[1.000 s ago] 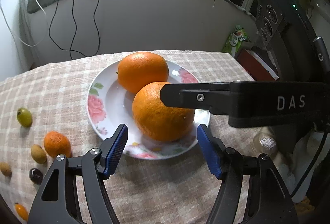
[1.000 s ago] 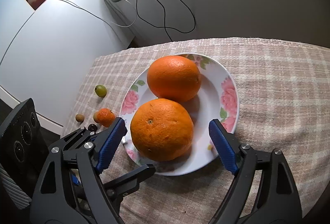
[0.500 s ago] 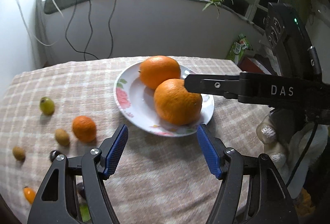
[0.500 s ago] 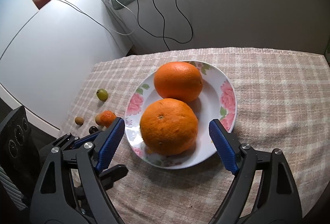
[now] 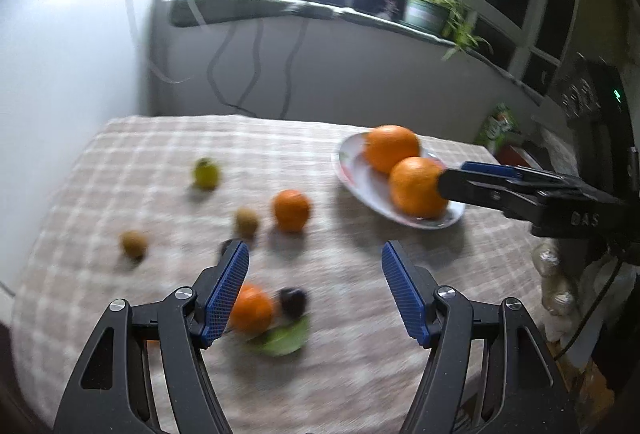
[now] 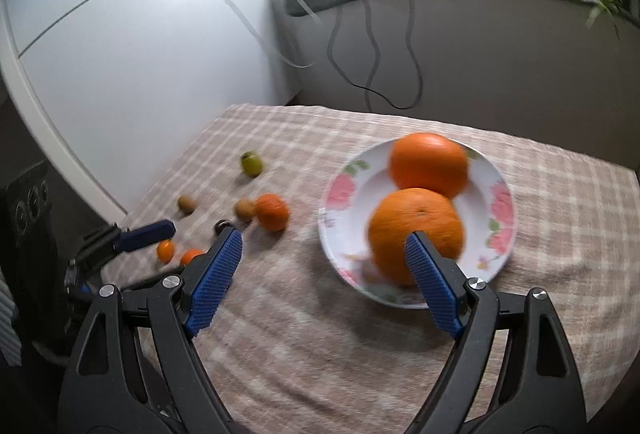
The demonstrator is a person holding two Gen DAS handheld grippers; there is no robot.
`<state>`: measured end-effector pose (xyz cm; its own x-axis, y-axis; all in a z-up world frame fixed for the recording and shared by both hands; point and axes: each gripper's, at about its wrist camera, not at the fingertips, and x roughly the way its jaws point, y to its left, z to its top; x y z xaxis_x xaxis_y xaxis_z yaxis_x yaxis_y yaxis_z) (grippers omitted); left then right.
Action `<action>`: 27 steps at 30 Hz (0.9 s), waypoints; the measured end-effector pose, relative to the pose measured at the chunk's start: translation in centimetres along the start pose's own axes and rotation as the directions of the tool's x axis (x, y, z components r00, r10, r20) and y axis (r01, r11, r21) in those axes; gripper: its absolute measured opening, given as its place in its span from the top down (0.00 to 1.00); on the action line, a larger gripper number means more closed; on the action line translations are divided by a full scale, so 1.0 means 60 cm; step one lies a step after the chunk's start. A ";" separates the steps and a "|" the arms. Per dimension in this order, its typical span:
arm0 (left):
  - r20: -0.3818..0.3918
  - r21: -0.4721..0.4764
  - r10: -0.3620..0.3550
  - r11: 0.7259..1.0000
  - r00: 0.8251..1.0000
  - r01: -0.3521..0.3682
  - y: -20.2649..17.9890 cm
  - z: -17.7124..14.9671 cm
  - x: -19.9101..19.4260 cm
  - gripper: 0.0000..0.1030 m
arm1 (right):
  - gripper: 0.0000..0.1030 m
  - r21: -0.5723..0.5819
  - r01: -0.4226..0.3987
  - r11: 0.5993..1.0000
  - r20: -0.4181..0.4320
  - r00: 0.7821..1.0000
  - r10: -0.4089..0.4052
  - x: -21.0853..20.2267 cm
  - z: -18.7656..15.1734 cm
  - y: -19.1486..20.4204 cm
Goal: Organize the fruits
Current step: 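Open the right tool to release the orange and withdraw, then close the right tool around a dark plum while the left tool grasps a small orange fruit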
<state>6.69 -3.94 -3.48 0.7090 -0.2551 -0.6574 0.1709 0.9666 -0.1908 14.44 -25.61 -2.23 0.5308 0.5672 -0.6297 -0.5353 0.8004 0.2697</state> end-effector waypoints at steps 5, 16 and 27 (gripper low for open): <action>0.014 -0.065 0.056 0.996 0.998 -0.055 0.064 -0.027 -0.035 0.33 | 0.16 -0.084 -0.036 0.996 0.013 0.999 0.038 0.004 -0.010 0.057; -0.014 -0.175 0.092 0.980 0.996 -0.093 0.149 -0.080 -0.052 0.48 | 0.28 -0.218 -0.095 0.971 -0.056 0.995 0.084 0.053 -0.045 0.150; -0.041 -0.192 0.077 0.978 0.996 -0.084 0.168 -0.097 -0.032 0.58 | 0.58 -0.292 -0.045 0.955 -0.127 0.992 0.008 0.111 -0.078 0.168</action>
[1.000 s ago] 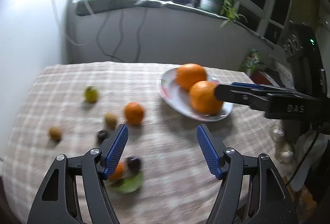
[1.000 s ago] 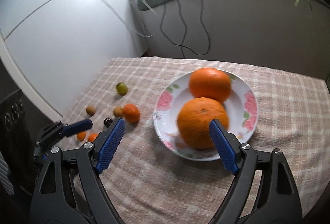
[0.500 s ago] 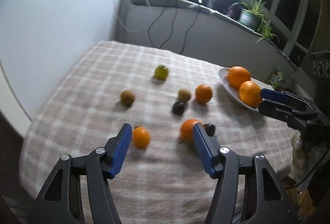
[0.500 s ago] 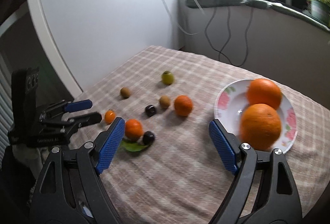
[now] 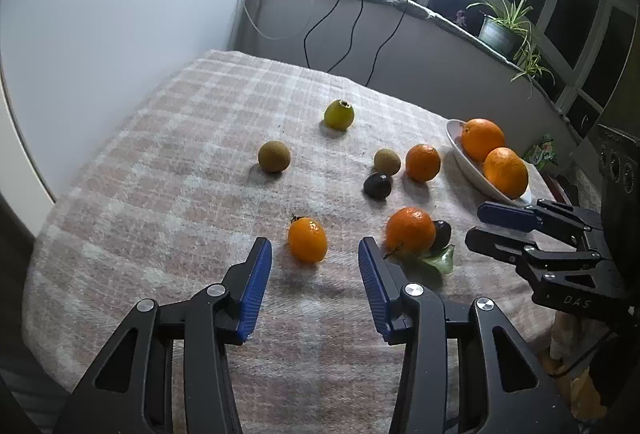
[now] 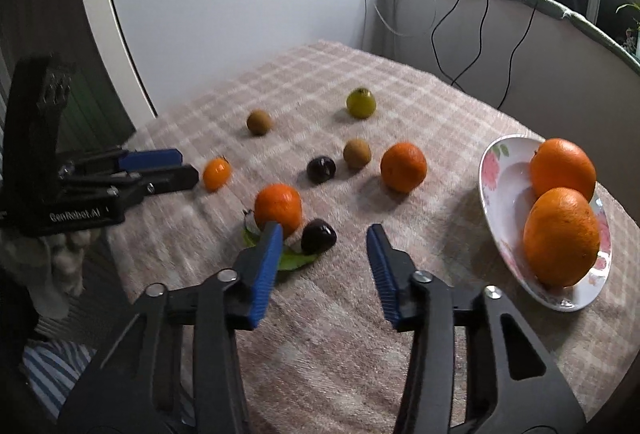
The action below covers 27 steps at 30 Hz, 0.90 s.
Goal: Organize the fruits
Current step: 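Close the right tool around a dark plum while the left tool grasps a small orange fruit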
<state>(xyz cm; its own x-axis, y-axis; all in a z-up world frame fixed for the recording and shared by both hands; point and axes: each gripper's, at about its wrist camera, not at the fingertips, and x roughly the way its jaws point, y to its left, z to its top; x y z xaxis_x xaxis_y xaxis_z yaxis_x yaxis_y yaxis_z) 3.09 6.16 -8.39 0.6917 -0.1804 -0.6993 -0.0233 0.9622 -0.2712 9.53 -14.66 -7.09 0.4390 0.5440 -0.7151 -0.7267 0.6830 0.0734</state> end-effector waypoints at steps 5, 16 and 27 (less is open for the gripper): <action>-0.009 0.004 -0.003 1.000 1.000 0.003 0.002 0.001 0.008 0.58 | 0.58 0.003 -0.001 1.000 -0.022 1.000 0.001 0.024 0.003 -0.003; -0.037 0.017 0.000 1.000 0.999 0.000 0.005 0.002 0.032 0.58 | 0.58 0.044 -0.053 0.998 -0.058 0.997 0.056 0.058 0.007 -0.022; -0.055 0.011 -0.013 1.000 0.998 0.013 0.007 0.010 0.056 0.68 | 0.65 0.049 -0.116 0.992 -0.071 0.990 0.119 0.062 0.007 -0.028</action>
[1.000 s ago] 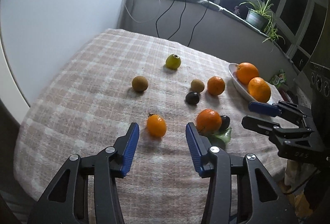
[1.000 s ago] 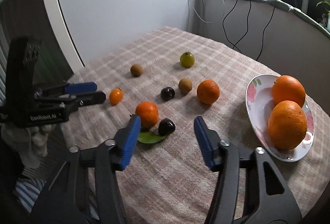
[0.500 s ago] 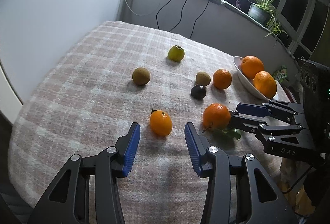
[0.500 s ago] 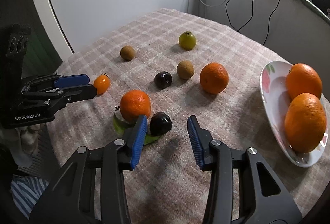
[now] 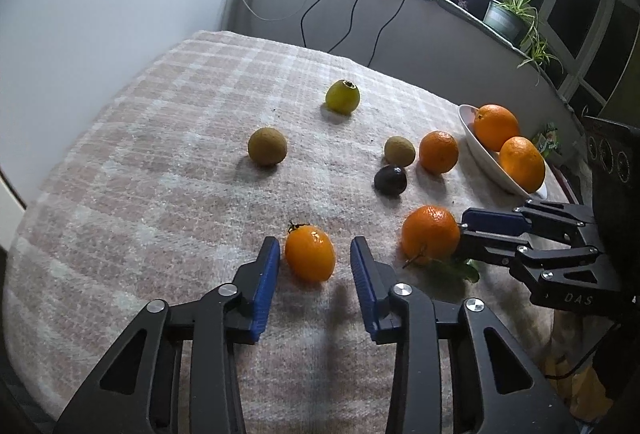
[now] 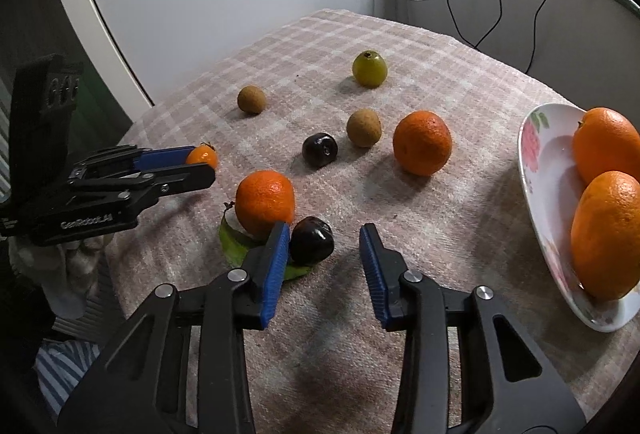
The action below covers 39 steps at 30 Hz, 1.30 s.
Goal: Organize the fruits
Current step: 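Close the right tool around a dark plum while the left tool grasps a small orange fruit, then carry the plum with the right tool while the left tool carries the small orange over the plate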
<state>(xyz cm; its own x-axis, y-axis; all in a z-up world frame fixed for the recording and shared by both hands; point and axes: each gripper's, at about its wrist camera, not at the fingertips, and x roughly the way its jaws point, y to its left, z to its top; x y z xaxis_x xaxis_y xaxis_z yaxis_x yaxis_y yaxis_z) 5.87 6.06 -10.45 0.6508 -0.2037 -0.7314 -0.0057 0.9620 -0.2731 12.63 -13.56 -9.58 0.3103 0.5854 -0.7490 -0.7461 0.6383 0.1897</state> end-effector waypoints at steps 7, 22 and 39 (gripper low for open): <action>-0.002 -0.006 -0.001 1.000 1.000 0.001 0.003 0.002 0.005 0.76 | 0.74 0.042 -0.067 0.997 -0.024 0.997 0.068 0.008 0.000 -0.013; 0.020 -0.015 -0.010 1.000 1.000 0.010 0.001 0.003 -0.011 0.77 | 0.77 0.058 -0.075 0.995 0.017 0.997 0.075 -0.024 -0.006 -0.017; 0.092 0.042 -0.073 0.997 0.993 0.070 -0.061 0.038 -0.043 0.77 | 0.77 0.127 -0.048 0.991 0.145 0.989 0.029 -0.117 -0.021 -0.059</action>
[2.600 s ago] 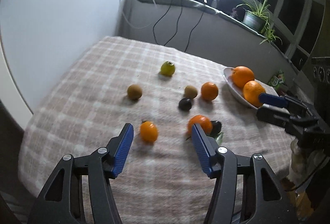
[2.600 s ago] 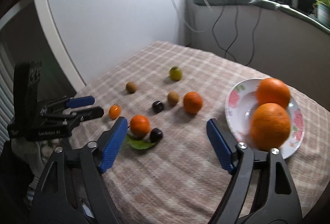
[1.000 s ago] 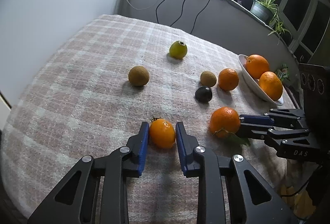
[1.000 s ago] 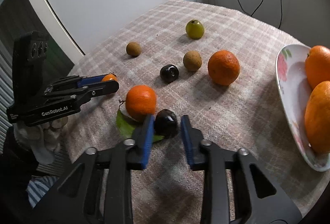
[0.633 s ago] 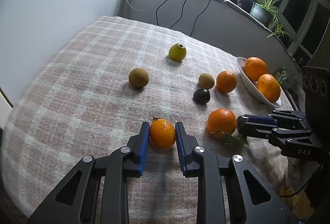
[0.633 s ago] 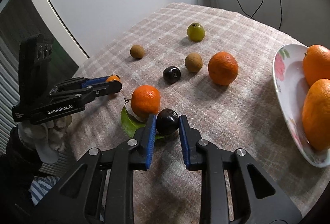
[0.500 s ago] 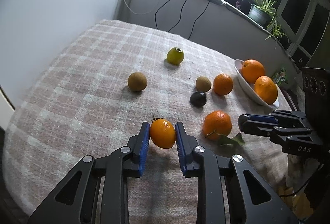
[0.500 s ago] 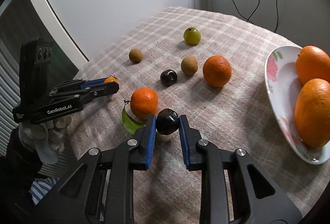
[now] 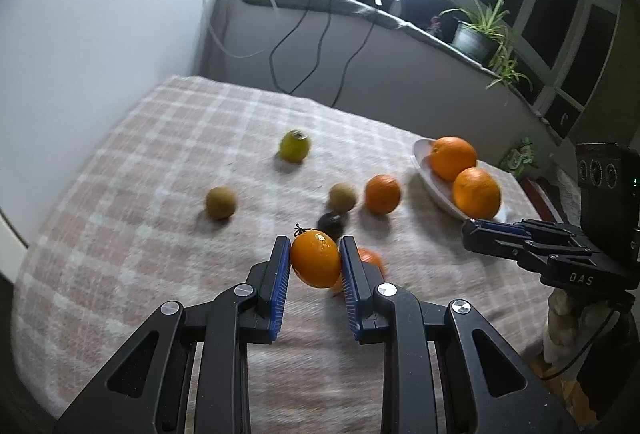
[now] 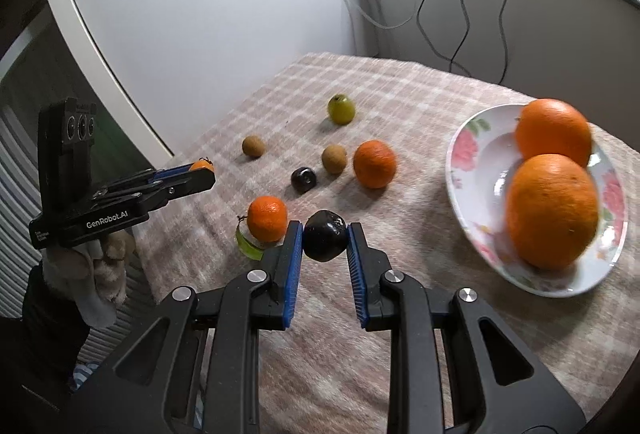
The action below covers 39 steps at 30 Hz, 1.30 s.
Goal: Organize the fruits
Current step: 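Carry the plum with the right tool while the left tool carries the small orange over the plate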
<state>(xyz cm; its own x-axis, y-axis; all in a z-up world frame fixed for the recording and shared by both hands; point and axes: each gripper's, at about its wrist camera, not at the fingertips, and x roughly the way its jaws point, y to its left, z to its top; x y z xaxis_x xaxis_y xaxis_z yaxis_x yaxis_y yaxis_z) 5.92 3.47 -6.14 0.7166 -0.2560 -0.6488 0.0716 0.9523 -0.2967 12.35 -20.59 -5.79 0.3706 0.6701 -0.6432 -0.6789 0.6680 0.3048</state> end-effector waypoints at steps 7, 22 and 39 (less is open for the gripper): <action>0.003 0.033 -0.051 0.998 0.999 0.050 -0.042 0.018 0.014 0.77 | 0.77 0.036 0.037 0.999 0.046 0.998 -0.039 -0.041 0.002 -0.031; -0.046 0.118 -0.149 0.981 0.988 0.153 -0.156 0.052 0.094 0.77 | 0.77 0.131 0.155 0.979 0.109 0.979 -0.170 -0.110 -0.006 -0.139; -0.099 0.173 -0.161 0.969 0.982 0.176 -0.230 0.080 0.172 0.77 | 0.77 0.217 0.223 0.950 0.087 0.965 -0.247 -0.108 -0.003 -0.259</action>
<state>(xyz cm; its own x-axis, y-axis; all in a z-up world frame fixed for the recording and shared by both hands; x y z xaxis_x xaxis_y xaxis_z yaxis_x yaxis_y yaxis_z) 15.67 -11.50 -5.38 0.6234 -0.4213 -0.6587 0.3158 0.9063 -0.2809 20.38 -35.39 -6.48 0.5801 0.5100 -0.6352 -0.4249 0.8547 0.2981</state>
